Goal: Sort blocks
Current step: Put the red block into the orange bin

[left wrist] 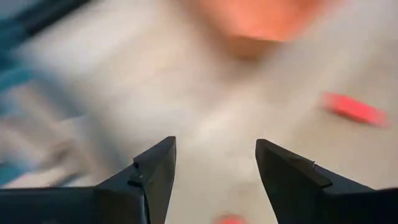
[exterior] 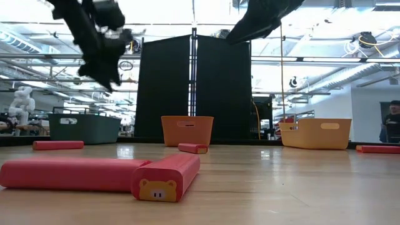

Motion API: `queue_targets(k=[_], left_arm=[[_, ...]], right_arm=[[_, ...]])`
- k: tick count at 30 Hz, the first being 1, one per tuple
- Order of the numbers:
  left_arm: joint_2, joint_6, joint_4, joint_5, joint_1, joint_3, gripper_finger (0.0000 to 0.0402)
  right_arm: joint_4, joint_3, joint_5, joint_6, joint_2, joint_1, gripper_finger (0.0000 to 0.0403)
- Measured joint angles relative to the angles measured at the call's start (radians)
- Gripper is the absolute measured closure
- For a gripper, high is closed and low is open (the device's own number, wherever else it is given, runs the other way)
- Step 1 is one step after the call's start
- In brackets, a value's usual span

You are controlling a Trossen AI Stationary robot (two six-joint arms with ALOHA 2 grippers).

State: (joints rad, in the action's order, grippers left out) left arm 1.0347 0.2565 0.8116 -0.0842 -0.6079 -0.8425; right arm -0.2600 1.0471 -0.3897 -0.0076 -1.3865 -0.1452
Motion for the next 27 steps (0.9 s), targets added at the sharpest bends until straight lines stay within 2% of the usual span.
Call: queue_targets(k=[5,8,14,18,22,27], left_arm=[[-0.038,0.062,-0.164,-0.019,0.383,0.000,0.0185],[-0.016,0.077,-0.309,0.025,0.589,0.000,0.0185],[0.120,-0.009,-0.567,0.137,0.887,0.000,0.0185],[0.279,-0.084,-0.703,0.183,0.996,0.000,0.0185],[0.443,-0.035,-0.798,0.182,1.038,0.000,0.0185],[0.608,0.001,-0.885,0.079,1.074,0.000,0.0185]], right_arm=[[-0.006,0.000,0.000,0.033,0.000,0.000,0.0220],[-0.024,0.000,0.004,0.071,0.000,-0.001,0.0220],[-0.116,0.000,0.003,0.199,0.000,-0.016,0.0220],[-0.125,0.000,0.003,0.223,0.000,-0.029,0.0220],[-0.107,0.000,0.001,0.224,0.000,-0.034,0.0220],[-0.129,0.000,-0.001,0.215,0.000,-0.034,0.0220]])
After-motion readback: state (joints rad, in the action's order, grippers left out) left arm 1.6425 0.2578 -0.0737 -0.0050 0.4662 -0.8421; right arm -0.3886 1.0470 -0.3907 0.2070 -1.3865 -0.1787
